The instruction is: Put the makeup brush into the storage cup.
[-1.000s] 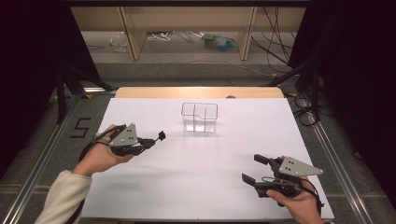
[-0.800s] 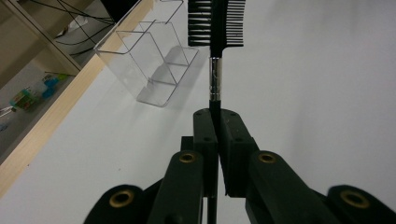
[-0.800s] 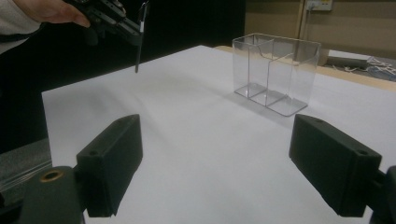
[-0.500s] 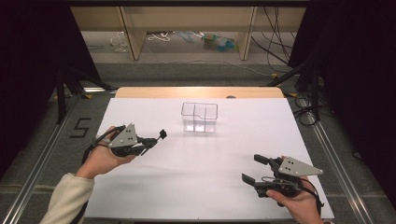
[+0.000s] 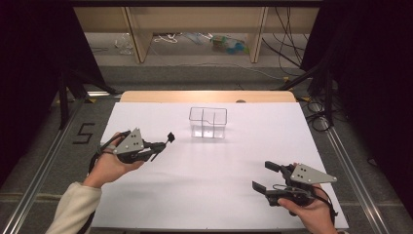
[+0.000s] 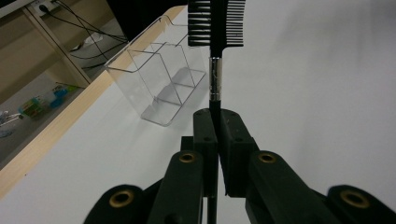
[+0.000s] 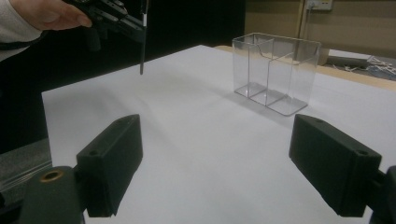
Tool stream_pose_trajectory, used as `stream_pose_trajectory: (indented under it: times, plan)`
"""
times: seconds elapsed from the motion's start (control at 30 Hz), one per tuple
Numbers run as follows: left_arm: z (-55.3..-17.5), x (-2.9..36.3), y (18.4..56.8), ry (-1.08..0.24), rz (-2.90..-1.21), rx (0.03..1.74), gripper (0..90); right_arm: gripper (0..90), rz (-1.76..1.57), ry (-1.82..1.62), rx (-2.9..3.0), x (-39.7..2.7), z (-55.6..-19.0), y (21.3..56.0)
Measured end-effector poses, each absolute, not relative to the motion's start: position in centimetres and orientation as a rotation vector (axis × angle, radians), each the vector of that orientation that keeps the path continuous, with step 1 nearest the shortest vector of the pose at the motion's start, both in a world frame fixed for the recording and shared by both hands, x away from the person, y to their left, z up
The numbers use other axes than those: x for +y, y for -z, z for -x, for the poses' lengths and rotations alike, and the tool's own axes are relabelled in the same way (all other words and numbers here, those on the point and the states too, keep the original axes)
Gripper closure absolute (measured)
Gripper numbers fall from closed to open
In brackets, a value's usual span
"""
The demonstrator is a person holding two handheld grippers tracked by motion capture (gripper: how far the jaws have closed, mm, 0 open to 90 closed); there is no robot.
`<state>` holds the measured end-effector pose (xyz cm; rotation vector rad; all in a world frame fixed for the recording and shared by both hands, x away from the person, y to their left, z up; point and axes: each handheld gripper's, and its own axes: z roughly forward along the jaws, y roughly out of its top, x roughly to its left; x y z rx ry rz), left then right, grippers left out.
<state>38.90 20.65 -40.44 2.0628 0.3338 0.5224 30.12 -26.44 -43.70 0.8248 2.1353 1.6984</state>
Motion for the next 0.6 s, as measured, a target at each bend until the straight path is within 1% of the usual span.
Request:
stream_pose_trajectory:
  times: [0.6]
  plan:
    - [-38.83,20.12,40.53,-0.515,-1.996,0.378,86.1,18.5,-0.822,-1.688,2.139,-26.49,-30.09,43.65]
